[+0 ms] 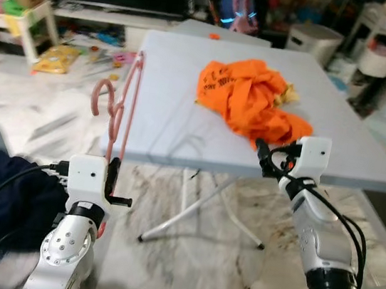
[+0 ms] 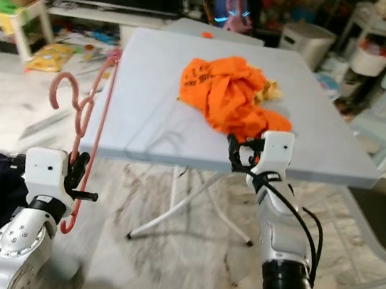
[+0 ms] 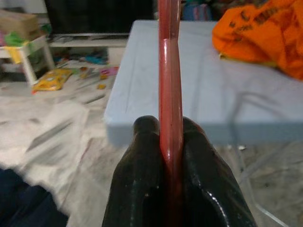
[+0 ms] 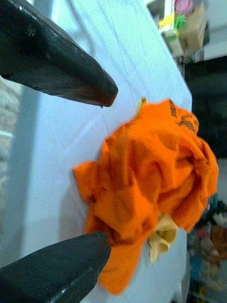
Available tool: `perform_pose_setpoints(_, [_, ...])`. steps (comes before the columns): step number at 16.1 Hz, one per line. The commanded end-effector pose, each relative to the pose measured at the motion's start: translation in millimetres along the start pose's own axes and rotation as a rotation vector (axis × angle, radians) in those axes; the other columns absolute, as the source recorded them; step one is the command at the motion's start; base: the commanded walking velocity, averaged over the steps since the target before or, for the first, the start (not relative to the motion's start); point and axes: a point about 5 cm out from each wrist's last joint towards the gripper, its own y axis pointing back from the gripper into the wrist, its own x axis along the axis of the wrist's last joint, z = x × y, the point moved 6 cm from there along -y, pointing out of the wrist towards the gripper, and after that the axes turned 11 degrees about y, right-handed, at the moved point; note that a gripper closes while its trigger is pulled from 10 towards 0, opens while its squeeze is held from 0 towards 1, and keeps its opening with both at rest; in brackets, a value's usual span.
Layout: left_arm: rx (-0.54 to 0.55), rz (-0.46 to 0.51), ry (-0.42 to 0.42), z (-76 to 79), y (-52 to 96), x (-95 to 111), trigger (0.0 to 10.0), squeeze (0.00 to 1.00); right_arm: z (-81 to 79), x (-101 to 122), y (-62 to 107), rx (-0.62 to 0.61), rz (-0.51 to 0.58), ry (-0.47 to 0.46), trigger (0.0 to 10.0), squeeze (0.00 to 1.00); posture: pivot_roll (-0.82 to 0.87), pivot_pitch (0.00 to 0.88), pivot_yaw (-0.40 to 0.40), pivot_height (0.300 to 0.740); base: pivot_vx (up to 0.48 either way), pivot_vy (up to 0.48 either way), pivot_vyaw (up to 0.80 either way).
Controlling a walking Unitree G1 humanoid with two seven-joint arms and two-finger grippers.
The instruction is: Hang hanger
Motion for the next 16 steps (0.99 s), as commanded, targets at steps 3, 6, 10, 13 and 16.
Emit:
perform_pose_setpoints(3, [-0.013, 0.011, -0.007, 4.6, -0.5, 3.4, 10.0, 0.0, 4.1, -4.6, 1.0, -0.014, -0.016, 0.001, 10.0, 0.0, 0.0, 0.02, -0.008, 0.74, -0.265, 0.0, 0.0])
perform_pose_setpoints(6, [-0.016, 0.011, -0.005, 5.1, -1.1, 3.3, 10.0, 0.0, 4.3, -5.0, 0.3, -0.013, -0.017, 0.0, 10.0, 0.0, 0.0, 0.018, -0.008, 0.74, -0.264, 0.0, 0.0])
perform_pose_setpoints(10, [-0.017, 0.011, -0.004, 5.9, -1.7, 2.9, 10.0, 0.0, 4.9, -5.5, -0.6, -0.014, -0.02, -0.001, 10.0, 0.0, 0.0, 0.017, -0.009, 0.74, -0.271, -0.122, 0.0])
perform_pose_setpoints(13, [-0.018, 0.015, -0.002, 6.2, -2.0, 3.3, 10.0, 0.0, 4.9, -5.6, -1.4, -0.011, -0.02, 0.0, 10.0, 0.0, 0.0, 0.016, -0.013, 0.74, 0.0, -0.081, 0.0])
perform_pose_setpoints(16, [-0.014, 0.022, 0.004, 5.4, -2.4, 4.2, 10.0, 0.0, 5.0, -5.7, -2.4, -0.007, -0.021, 0.001, 10.0, 0.0, 0.0, 0.013, -0.016, 0.74, 0.0, 0.0, 0.0])
